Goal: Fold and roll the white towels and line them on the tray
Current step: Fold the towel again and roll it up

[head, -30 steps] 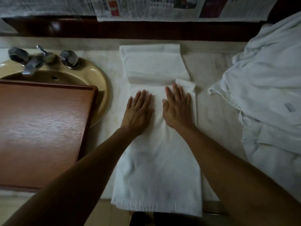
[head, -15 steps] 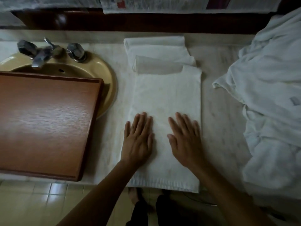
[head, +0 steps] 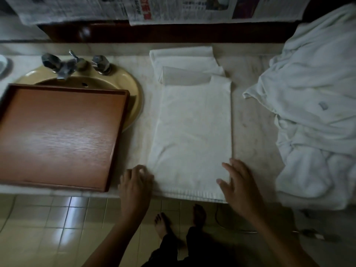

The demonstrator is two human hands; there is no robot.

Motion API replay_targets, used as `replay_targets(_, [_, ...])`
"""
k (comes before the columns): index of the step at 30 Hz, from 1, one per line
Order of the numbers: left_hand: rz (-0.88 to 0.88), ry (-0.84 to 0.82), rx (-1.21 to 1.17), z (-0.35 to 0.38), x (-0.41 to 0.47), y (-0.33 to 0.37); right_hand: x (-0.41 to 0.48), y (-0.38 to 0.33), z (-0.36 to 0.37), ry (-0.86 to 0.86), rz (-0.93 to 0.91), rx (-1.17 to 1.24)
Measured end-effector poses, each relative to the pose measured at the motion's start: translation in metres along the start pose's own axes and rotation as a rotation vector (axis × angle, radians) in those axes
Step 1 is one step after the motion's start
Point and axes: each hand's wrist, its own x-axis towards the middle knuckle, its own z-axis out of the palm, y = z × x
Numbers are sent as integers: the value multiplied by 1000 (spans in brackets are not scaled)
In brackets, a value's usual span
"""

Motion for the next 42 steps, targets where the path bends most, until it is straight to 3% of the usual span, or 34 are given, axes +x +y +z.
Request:
replay_targets(4, [-57, -91, -58, -12, -16, -6, -40, -6, 19, -86, -118, -41])
replay_targets(8, [-133, -235, -184, -34, -7, 6, -37, -5, 17, -53, -133, -43])
replay_targets(12, [-444, -416, -803, -53, -4, 17, -33, -3, 8, -24, -208, -133])
replay_targets(13, [-489, -459, -860, -55, -7, 17, -35, -2, 6, -22, -216, -170])
replay_targets(17, [-314, -437, -452, -46, -22, 8, -43, -11, 5, -36, -198, -297])
replay_targets(22, [-212, -382, -296, -51, -17, 12, -41, -22, -1, 69, -165, -318])
replay_targets(25, [-220, -367, -307, -53, -19, 12, -40, -27, -11, 153, -110, -291])
replay_targets(29, [-217, -364, -295, -50, -24, 15, -57, -22, -15, 285, 80, -37])
replay_targets(33, [-194, -350, -249, -44, -30, 18, -85, -7, 9, 228, 156, -48])
replay_targets(37, [-201, -325, -245, -41, -40, 20, -83, -17, 5, 163, 350, 160])
replay_targets(40, [-321, -359, -405, -36, -46, 15, -75, -27, -1, 94, 505, 314])
replay_targets(42, [-477, -425, -653, -34, -48, 15, -72, -29, -1, 60, 521, 326])
